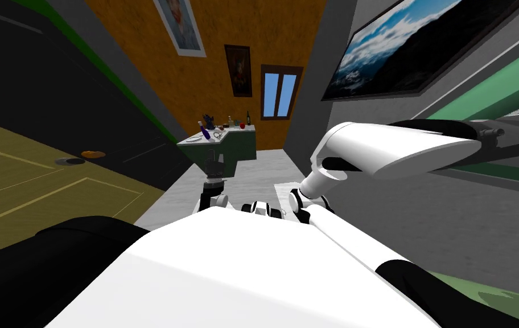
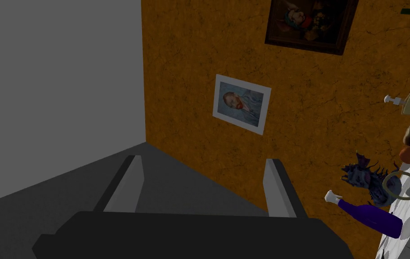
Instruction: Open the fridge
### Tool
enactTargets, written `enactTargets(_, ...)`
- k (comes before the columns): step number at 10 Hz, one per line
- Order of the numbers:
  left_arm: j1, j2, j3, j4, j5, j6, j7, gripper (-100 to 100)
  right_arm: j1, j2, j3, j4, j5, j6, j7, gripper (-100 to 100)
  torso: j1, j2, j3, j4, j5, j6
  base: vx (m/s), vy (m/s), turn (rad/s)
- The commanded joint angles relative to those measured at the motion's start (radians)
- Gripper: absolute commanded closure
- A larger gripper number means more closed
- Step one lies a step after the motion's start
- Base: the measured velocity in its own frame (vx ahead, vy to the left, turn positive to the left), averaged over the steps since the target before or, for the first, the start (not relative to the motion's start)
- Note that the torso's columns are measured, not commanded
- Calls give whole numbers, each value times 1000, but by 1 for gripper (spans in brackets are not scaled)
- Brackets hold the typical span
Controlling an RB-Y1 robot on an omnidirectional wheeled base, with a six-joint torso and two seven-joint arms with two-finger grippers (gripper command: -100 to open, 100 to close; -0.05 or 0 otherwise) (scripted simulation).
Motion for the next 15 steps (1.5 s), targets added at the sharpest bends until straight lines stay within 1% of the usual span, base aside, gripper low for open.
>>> enactTargets(1,0,0,0,0,0,0,0,0,-16,-20,-28,27,41,29,-16,100,1,-1,-1,0,1,-1,343,-38,-53)
enactTargets(2,0,0,0,0,0,0,0,0,-8,-7,-18,25,38,8,-14,100,2,-3,-2,-1,2,-2,158,-16,-16)
enactTargets(3,0,0,0,0,0,0,0,0,-10,-23,-40,40,67,10,-27,100,6,3,2,-1,2,-4,231,-82,-40)
enactTargets(4,0,0,0,0,0,0,0,0,-10,-23,-40,40,67,10,-27,100,0,0,0,1,1,1,284,-75,-39)
enactTargets(6,0,0,0,0,0,0,0,0,-14,-41,-59,54,94,14,-38,100,0,-2,-1,-1,0,0,249,-62,-47)
enactTargets(9,0,0,0,0,0,0,0,0,-21,-68,-88,74,134,20,-55,100,-8,0,0,0,-3,4,294,-110,-55)
enactTargets(12,0,0,0,0,0,0,0,0,-28,-95,-117,95,173,27,-71,100,-3,0,0,0,-1,3,330,-76,-65)
enactTargets(13,0,0,0,0,0,0,0,0,-22,-80,-111,88,166,10,-63,100,-1,-1,-1,-1,0,1,161,-36,-16)
enactTargets(14,-1,0,0,0,0,0,0,0,29,-129,-165,139,218,57,-31,100,6,5,2,-1,2,-3,263,-68,300)
enactTargets(15,0,0,0,0,0,0,0,0,56,-152,-194,159,247,69,-31,100,6,-3,-2,-1,5,-3,342,-173,447)
